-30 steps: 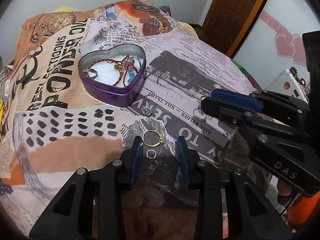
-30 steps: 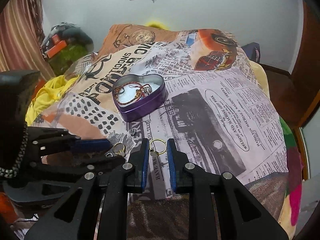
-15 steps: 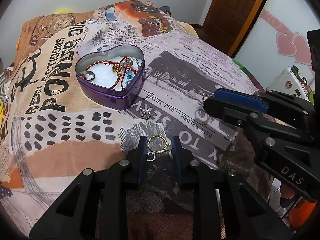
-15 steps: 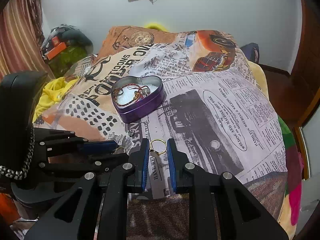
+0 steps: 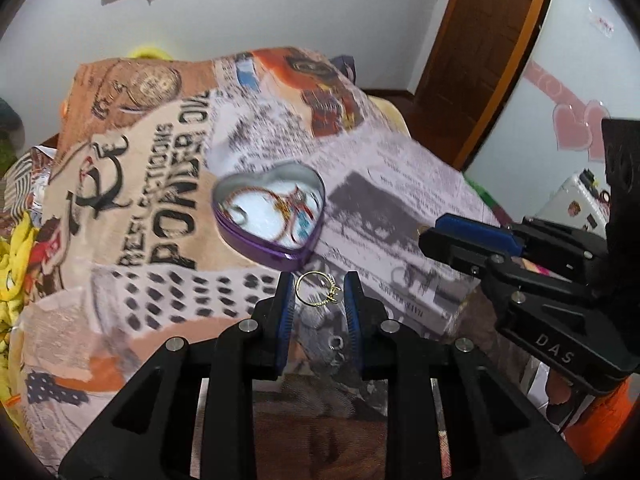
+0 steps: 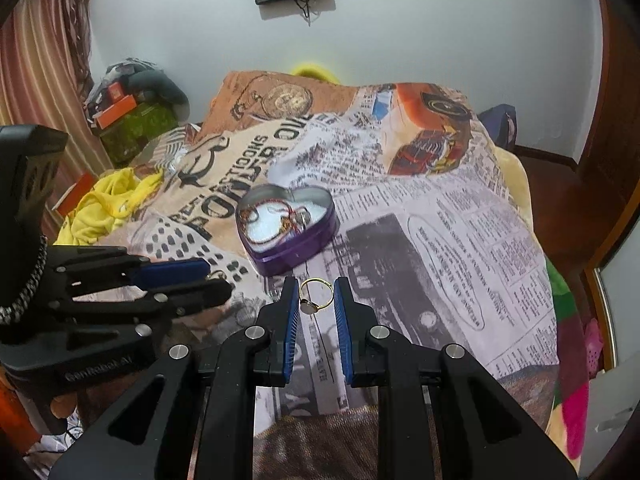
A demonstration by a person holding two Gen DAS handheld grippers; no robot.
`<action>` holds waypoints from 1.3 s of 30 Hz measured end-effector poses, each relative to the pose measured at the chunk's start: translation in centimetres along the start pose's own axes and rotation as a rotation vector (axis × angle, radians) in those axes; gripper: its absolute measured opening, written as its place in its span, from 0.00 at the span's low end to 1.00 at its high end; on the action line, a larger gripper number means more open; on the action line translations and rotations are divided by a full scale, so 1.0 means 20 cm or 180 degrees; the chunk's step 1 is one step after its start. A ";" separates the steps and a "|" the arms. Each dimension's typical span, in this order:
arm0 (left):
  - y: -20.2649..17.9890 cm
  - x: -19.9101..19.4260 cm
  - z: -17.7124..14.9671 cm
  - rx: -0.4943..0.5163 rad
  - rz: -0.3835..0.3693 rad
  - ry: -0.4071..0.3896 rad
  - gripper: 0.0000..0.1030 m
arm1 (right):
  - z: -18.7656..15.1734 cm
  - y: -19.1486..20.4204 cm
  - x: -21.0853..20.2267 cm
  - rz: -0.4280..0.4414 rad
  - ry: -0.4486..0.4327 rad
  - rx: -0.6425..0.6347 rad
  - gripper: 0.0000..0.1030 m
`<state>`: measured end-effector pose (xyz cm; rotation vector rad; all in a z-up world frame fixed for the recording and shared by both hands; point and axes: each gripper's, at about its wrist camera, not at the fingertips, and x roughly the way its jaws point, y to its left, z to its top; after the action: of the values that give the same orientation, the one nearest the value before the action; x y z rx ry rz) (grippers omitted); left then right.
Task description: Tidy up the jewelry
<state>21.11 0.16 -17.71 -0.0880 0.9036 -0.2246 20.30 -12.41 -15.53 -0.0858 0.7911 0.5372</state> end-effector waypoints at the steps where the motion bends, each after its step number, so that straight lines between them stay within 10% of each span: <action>1: 0.01 -0.02 0.01 -0.0012 0.0006 -0.0036 0.23 | 0.01 0.01 0.00 -0.0001 -0.0019 -0.0006 0.16; 20: 0.16 -0.09 0.20 -0.0114 0.0047 -0.0408 0.23 | 0.22 0.09 0.02 0.0044 -0.0316 -0.0126 0.16; 39: 0.26 0.19 0.27 -0.0094 0.0015 -0.0165 0.23 | 0.32 0.04 0.30 0.0159 -0.0123 -0.0080 0.16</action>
<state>28.39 4.26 -18.23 -0.1187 0.8554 -0.2038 27.53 -7.44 -15.13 -0.0788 0.7504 0.5945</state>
